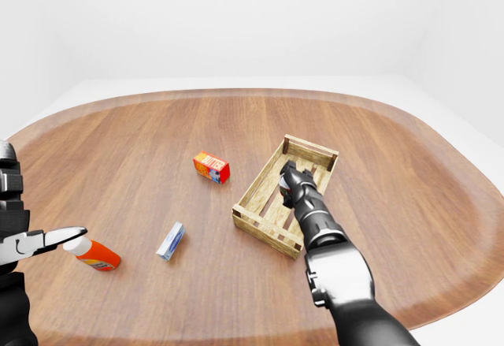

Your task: Pick up the tomato sauce, and put it in the wooden tray.

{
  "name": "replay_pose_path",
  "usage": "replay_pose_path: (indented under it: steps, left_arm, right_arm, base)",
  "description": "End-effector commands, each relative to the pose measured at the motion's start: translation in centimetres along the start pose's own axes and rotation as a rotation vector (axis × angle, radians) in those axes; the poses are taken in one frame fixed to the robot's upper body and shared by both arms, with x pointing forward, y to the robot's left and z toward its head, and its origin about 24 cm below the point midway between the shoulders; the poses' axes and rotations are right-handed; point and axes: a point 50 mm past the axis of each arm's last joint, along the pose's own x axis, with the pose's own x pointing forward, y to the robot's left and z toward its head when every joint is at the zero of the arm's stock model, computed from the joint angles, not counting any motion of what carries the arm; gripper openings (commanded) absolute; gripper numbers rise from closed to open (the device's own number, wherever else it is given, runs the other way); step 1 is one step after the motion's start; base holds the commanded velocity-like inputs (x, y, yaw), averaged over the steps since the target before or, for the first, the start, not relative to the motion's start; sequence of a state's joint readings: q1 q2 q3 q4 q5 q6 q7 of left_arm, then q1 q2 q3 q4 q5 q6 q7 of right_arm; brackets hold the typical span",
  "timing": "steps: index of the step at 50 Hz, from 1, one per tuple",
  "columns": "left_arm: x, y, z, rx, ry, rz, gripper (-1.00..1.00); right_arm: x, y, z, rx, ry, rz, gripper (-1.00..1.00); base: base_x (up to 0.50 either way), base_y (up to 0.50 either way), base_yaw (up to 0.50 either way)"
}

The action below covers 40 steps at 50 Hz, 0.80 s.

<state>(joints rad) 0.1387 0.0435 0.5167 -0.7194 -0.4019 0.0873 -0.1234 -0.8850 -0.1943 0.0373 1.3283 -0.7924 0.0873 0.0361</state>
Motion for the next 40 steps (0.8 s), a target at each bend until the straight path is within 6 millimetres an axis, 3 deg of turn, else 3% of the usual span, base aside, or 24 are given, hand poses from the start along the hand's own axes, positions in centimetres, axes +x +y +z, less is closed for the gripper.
replay_pose_path:
  steps: [1,20,22,23,40]
  left_arm:
    - [0.0,0.0,0.0,0.001,0.0,0.0,0.98]
    - [-0.1,0.0,0.2,0.001,-0.006,0.0,0.98]
    - [-0.2,0.0,0.2,0.001,-0.006,-0.001,0.98]
    - [-0.2,0.0,0.2,0.001,-0.006,-0.002,0.98]
    - [-0.1,0.1,0.3,0.002,-0.011,0.002,0.98]
  right_arm:
    - [0.0,0.4,0.1,-0.026,-0.001,-0.001,-1.0]
    - [-0.1,1.0,-1.0,-0.011,0.027,0.002,-1.0]
    - [-0.1,1.0,-1.1,-0.002,0.028,0.006,0.47]
    - [-0.1,0.9,-1.1,0.003,0.028,-0.003,1.0]
    - [-0.1,0.7,-1.7,0.024,0.044,-0.013,1.0]
  base:
    - [0.0,0.0,0.0]
    - [0.0,0.0,0.0]
    - [0.0,0.0,0.0]
    - [0.0,0.0,0.0]
    - [0.0,0.0,0.0]
